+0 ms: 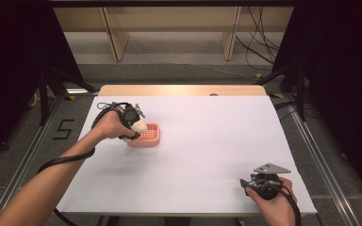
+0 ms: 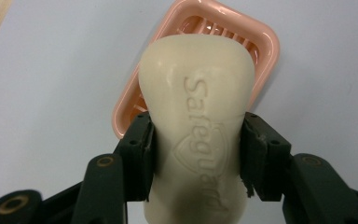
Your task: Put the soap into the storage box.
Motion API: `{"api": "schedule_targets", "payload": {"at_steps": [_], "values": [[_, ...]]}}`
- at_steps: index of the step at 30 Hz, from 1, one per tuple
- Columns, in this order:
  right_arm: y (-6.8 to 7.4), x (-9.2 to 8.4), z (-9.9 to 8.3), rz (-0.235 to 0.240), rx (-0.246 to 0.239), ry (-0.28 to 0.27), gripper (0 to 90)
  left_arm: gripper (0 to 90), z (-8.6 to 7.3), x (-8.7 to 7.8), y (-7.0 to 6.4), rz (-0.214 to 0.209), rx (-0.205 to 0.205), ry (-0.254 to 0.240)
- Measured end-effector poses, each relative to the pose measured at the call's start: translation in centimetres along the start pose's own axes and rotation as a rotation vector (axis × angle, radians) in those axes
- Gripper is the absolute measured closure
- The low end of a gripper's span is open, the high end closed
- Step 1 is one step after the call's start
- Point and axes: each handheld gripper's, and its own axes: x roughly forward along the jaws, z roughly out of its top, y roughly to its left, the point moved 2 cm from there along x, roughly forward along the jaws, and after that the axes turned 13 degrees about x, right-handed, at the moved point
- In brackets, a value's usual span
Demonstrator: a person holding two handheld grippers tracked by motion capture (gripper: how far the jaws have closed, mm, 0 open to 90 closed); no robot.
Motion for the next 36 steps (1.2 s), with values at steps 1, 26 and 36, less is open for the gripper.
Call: {"api": "schedule_targets", "payload": {"at_steps": [1, 26, 36], "values": [[-0.2, 0.1, 0.1, -0.001, -0.024, -0.014, 53.1, 49.5, 0.1, 0.1, 0.0, 0.0, 0.003, 0.0], [-0.4, 0.0, 0.2, -0.012, -0.038, -0.033, 53.1, 49.5, 1.0, 0.9, 0.6, 0.0, 0.067, 0.007], [-0.4, 0.0, 0.2, -0.008, -0.041, -0.036, 53.1, 49.5, 1.3, 1.3, 0.7, -0.002, 0.072, 0.004]]}}
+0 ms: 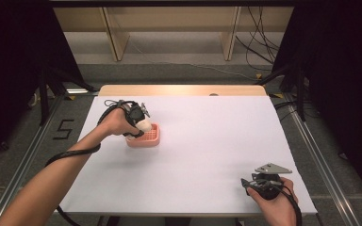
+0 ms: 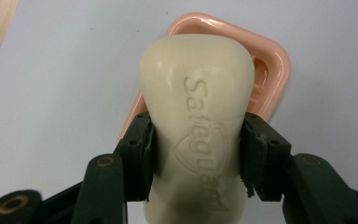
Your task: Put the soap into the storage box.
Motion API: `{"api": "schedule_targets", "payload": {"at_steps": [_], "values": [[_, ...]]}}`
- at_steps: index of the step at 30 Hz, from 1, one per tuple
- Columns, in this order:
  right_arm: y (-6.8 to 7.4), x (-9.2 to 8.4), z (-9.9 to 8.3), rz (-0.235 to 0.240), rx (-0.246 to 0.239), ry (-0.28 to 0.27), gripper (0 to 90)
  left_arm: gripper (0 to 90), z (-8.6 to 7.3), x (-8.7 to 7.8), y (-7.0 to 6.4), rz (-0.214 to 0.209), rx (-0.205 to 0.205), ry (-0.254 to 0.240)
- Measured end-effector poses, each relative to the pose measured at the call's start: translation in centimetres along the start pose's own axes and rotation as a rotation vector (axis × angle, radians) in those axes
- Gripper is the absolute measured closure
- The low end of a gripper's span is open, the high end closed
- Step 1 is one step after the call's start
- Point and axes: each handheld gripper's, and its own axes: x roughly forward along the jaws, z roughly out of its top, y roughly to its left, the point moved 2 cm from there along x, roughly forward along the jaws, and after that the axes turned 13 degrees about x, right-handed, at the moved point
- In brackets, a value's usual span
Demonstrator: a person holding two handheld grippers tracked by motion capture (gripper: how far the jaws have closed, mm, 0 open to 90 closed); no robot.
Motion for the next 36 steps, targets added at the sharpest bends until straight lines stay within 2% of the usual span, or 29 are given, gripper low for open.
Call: {"api": "schedule_targets", "payload": {"at_steps": [1, 4, 5, 6, 9, 10, 16, 21, 26, 28, 34, 36], "values": [[0.0, 0.0, 0.0, -0.003, 0.003, 0.001, 53.1, 49.5, 0.0, 0.0, 0.0, -0.002, 0.01, 0.006], [0.1, 0.0, 0.0, -0.004, 0.006, 0.002, 53.0, 49.5, 0.0, 0.2, 0.0, -0.002, 0.004, 0.001], [0.2, -0.1, -0.1, -0.008, 0.027, 0.014, 53.0, 49.5, 0.0, 0.2, 0.0, 0.0, 0.006, 0.0], [0.0, 0.0, 0.0, 0.007, 0.002, 0.003, 53.0, 49.5, 0.0, 0.3, 0.1, 0.0, 0.007, 0.0], [0.2, -0.1, -0.1, -0.009, 0.027, 0.016, 53.0, 49.5, 0.0, 0.3, 0.2, -0.002, 0.01, 0.001], [0.2, -0.1, -0.1, -0.009, 0.023, 0.015, 53.0, 49.5, 0.0, 0.3, 0.3, -0.003, 0.02, 0.005], [0.2, -0.1, -0.1, -0.01, 0.022, 0.015, 53.0, 49.5, -0.1, 0.4, 0.3, -0.002, 0.016, 0.002], [0.2, -0.1, -0.1, -0.01, 0.021, 0.015, 53.0, 49.5, 0.0, 0.7, 0.3, -0.012, 0.041, 0.012], [0.2, -0.2, -0.1, -0.01, 0.025, 0.015, 53.0, 49.5, 0.3, 1.1, 0.2, -0.014, 0.045, 0.009], [0.0, 0.0, 0.0, 0.006, -0.006, 0.0, 53.0, 49.5, 0.4, 1.2, 0.2, -0.018, 0.049, 0.01], [0.0, 0.0, 0.0, -0.002, 0.005, 0.006, 52.9, 49.5, 0.6, 1.6, 0.4, -0.02, 0.064, 0.009], [0.0, 0.0, 0.0, -0.001, 0.004, 0.006, 52.9, 49.5, 0.6, 1.7, 0.4, -0.024, 0.058, 0.008]]}}
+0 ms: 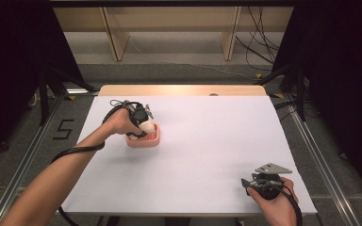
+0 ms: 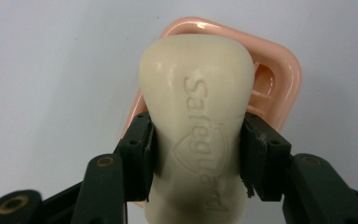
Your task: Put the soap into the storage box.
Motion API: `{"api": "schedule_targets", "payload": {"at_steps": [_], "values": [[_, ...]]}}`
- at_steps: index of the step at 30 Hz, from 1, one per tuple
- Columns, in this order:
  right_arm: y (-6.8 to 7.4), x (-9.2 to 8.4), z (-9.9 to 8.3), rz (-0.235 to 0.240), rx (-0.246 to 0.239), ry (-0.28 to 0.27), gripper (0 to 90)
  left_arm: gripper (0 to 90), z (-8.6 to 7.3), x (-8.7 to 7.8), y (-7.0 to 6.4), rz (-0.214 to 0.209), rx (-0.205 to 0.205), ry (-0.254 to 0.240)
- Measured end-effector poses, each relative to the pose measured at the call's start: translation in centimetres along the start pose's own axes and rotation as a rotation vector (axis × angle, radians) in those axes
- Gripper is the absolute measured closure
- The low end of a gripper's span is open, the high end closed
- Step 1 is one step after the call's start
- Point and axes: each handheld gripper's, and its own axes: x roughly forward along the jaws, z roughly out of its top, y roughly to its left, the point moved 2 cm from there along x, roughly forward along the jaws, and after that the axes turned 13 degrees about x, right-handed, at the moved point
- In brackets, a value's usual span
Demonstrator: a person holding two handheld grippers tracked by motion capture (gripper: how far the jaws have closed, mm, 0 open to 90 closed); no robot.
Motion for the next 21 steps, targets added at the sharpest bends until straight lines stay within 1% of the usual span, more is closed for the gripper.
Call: {"api": "schedule_targets", "payload": {"at_steps": [3, 4, 5, 7, 11, 13, 15, 21], "values": [[0.0, 0.0, 0.0, 0.009, -0.008, -0.002, 52.9, 49.5, 0.0, 0.1, 0.1, 0.003, 0.0, -0.007], [0.0, 0.0, 0.0, 0.008, -0.008, -0.002, 52.9, 49.4, 0.0, 0.2, 0.1, -0.002, 0.003, -0.01], [0.0, 0.0, 0.0, -0.001, 0.0, 0.001, 52.9, 49.5, 0.0, 0.2, 0.1, -0.007, 0.007, -0.01], [0.0, 0.0, 0.0, -0.002, -0.006, 0.0, 52.9, 49.4, 0.1, 0.4, 0.1, -0.014, 0.012, -0.006], [0.0, 0.0, 0.0, -0.002, -0.001, 0.004, 52.8, 49.4, 0.1, 0.7, 0.2, -0.013, 0.007, -0.004], [0.0, 0.0, 0.0, -0.002, -0.004, 0.001, 52.8, 49.4, 0.0, 0.8, 0.3, -0.014, 0.013, -0.003], [0.0, 0.0, 0.0, 0.0, 0.0, 0.004, 52.7, 49.4, 0.0, 0.9, 0.2, -0.018, 0.006, -0.006], [0.0, 0.0, -0.1, 0.0, 0.004, 0.01, 52.5, 49.4, 0.1, 1.2, 0.4, -0.022, 0.004, -0.004]]}}
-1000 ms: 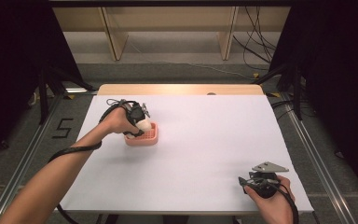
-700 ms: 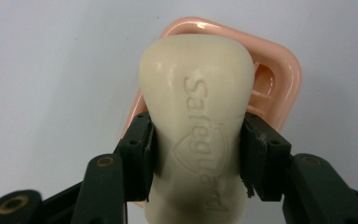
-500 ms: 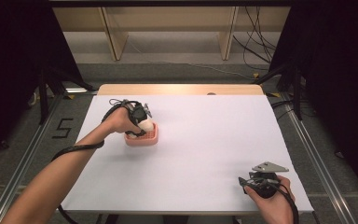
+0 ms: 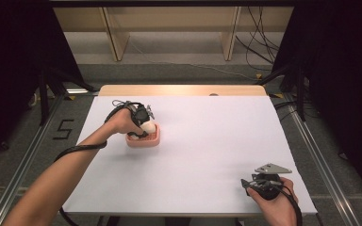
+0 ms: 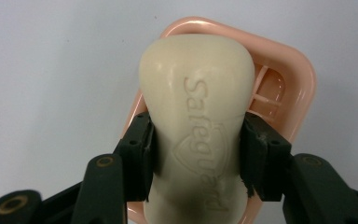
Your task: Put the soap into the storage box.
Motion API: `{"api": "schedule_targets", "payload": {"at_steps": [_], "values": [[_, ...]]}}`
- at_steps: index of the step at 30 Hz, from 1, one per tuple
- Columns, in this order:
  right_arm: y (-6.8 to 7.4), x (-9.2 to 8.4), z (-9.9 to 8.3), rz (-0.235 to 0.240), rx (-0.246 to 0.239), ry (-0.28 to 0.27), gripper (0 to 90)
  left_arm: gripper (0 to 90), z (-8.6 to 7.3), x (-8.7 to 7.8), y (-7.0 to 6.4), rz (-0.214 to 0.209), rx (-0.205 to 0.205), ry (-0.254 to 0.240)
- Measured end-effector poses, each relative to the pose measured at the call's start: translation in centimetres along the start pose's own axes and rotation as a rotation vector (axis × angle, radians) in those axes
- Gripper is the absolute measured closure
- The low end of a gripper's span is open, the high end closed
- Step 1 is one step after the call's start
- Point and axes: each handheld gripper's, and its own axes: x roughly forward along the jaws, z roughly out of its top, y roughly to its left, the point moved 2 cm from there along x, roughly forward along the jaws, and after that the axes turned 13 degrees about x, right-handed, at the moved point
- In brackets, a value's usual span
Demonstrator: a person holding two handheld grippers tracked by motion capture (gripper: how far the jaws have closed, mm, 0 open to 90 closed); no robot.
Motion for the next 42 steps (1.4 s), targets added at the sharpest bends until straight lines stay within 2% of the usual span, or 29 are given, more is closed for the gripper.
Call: {"api": "schedule_targets", "payload": {"at_steps": [3, 6, 10, 11, 15, 16, 17, 18, 22, 26, 28, 31, 35, 36, 37, 38, 39, 40, 42], "values": [[0.2, -0.2, -0.1, -0.004, 0.029, 0.018, 52.4, 49.4, -0.1, 0.1, 0.0, -0.004, 0.001, 0.007], [0.0, 0.0, 0.0, 0.0, 0.004, 0.004, 52.4, 49.3, -0.2, 0.2, 0.1, -0.006, -0.005, 0.008], [0.2, -0.2, -0.1, -0.004, 0.029, 0.019, 52.3, 49.2, -0.3, 0.4, 0.2, -0.012, -0.018, 0.01], [0.0, 0.0, 0.0, -0.001, -0.006, -0.002, 52.3, 49.2, -0.3, 0.4, 0.2, -0.013, -0.019, 0.007], [0.0, 0.0, 0.0, 0.001, 0.0, 0.002, 52.2, 49.1, -0.2, 0.6, 0.2, -0.013, -0.025, 0.008], [0.2, -0.1, -0.1, -0.001, 0.025, 0.018, 52.2, 49.0, -0.2, 0.6, 0.3, -0.012, -0.025, 0.009], [0.2, -0.1, -0.1, -0.004, 0.027, 0.018, 52.2, 49.0, -0.2, 0.5, 0.3, -0.013, -0.028, 0.009], [0.0, 0.0, 0.0, 0.001, -0.001, 0.002, 52.1, 48.8, -0.2, 0.5, 0.3, -0.013, -0.031, 0.007], [-0.1, 0.0, 0.0, 0.0, -0.006, -0.001, 52.0, 46.6, -0.2, 0.3, 0.3, -0.018, -0.038, 0.007], [0.0, 0.0, 0.0, 0.001, 0.002, 0.004, 51.9, 42.2, -0.1, -0.2, 0.2, -0.017, -0.054, -0.015], [0.2, -0.1, -0.1, -0.005, 0.024, 0.018, 51.9, 41.8, -0.1, -0.7, 0.2, -0.003, -0.06, -0.032], [0.2, -0.1, -0.1, -0.005, 0.024, 0.018, 51.8, 41.9, -0.2, -1.5, 0.0, 0.01, -0.067, -0.055], [0.3, -0.1, -0.1, -0.007, 0.024, 0.016, 51.8, 41.8, -0.5, -2.6, -0.2, 0.032, -0.052, -0.071], [0.1, 0.0, -0.1, -0.009, 0.002, 0.011, 51.8, 42.1, -0.6, -2.9, -0.3, 0.038, -0.057, -0.078], [0.4, -0.1, -0.1, 0.003, 0.036, 0.019, 51.8, 42.5, -0.7, -3.1, -0.4, 0.041, -0.062, -0.083], [0.2, 0.1, 0.1, 0.008, 0.003, -0.009, 51.8, 42.6, -0.8, -3.3, -0.6, 0.039, -0.079, -0.092], [0.2, 0.0, 0.0, 0.007, 0.006, 0.01, 51.8, 42.9, -1.0, -3.5, -0.7, 0.047, -0.08, -0.097], [0.5, -0.1, -0.1, 0.001, 0.033, 0.023, 51.8, 43.0, -1.2, -3.7, -0.9, 0.046, -0.09, -0.1], [0.4, -0.2, 0.0, -0.003, 0.029, 0.015, 51.8, 43.1, -1.6, -4.1, -1.3, 0.05, -0.102, -0.111]]}}
